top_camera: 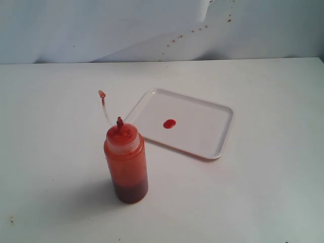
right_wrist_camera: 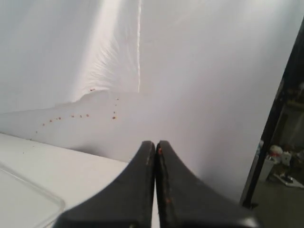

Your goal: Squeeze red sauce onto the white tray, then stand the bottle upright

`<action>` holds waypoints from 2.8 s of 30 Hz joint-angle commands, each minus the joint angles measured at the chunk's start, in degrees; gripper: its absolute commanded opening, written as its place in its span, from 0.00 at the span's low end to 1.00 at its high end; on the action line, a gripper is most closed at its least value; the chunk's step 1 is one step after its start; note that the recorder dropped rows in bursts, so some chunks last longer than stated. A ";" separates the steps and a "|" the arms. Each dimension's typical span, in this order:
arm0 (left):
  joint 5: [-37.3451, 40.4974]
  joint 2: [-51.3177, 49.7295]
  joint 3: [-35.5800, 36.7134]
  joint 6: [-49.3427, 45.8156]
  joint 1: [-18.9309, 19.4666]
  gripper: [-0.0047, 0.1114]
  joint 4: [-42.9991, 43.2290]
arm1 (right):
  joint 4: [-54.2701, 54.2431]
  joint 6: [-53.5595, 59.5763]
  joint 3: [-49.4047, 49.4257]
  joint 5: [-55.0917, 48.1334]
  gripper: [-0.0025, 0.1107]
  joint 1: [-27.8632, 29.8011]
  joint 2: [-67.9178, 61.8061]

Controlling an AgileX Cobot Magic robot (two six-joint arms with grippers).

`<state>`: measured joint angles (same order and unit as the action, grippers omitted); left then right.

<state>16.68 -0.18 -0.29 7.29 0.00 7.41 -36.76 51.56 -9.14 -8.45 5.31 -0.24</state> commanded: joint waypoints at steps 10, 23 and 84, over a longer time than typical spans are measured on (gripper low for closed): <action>-0.30 0.18 0.29 -0.24 0.00 0.05 0.00 | 35.70 -46.70 4.39 -0.85 0.02 0.40 0.24; -0.30 0.18 0.29 -0.22 0.00 0.05 0.00 | 35.03 -47.53 9.14 -2.72 0.02 0.40 0.24; -0.30 0.18 0.29 -0.37 0.00 0.05 0.00 | 36.27 -47.00 9.14 -11.20 0.02 -2.63 0.24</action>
<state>16.68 -0.18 -0.29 7.29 0.00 7.41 -1.21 4.25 -0.20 -19.61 2.84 -0.14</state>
